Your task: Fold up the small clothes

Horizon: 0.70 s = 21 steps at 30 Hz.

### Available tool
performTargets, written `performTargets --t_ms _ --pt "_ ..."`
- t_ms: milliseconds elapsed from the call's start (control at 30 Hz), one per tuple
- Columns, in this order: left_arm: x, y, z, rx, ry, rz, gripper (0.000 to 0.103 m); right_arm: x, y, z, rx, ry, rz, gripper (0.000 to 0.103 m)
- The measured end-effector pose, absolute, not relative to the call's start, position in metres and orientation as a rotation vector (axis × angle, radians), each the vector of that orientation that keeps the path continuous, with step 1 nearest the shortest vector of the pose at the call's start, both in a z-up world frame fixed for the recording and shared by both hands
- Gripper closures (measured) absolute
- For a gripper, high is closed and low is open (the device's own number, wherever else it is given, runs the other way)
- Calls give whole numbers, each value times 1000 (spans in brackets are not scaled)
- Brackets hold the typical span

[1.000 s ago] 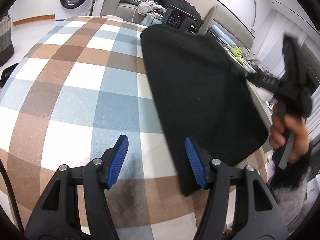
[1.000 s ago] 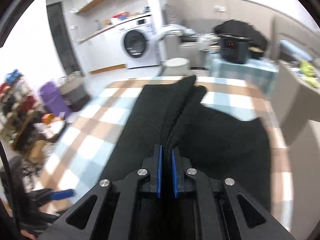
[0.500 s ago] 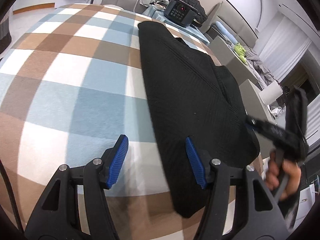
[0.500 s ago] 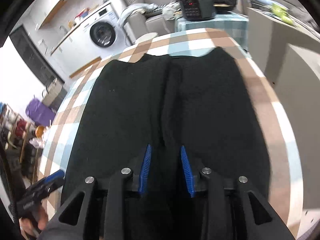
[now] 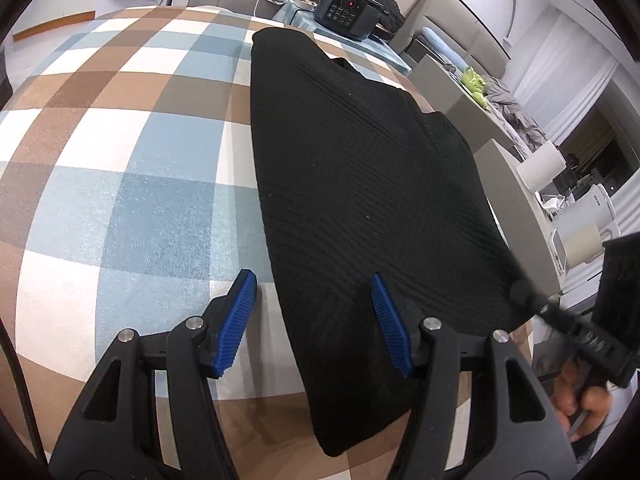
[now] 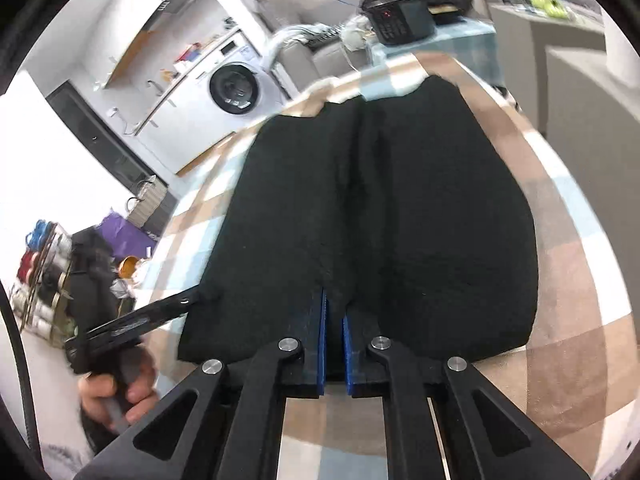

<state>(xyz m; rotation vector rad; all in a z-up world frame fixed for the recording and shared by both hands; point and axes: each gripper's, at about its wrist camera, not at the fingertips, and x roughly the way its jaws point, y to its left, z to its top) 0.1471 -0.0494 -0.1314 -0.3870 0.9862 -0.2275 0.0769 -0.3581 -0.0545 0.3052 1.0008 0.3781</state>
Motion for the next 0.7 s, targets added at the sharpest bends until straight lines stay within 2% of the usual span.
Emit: performTargets --t_ms 67,133,267,300,367,467,700 --pt "151 -47 -133 -396 987 -230 46 81 -354 -74 240 1101 323 96" --pt "155 -48 -134 -390 974 -238 46 82 -357 -78 280 1117 331 90" --pt "165 -52 -134 -378 963 -238 47 74 -371 -67 379 1059 338 70" --pt "168 -51 -135 -393 954 -230 48 71 -373 -66 374 1054 327 68" --pt "172 -49 -137 -420 943 -188 73 68 -381 -65 368 1050 306 66" --pt "176 -45 -139 -456 928 -178 93 65 -387 -61 427 1037 299 63" --pt "159 -28 -130 -430 871 -151 95 80 -381 -57 404 1023 305 63"
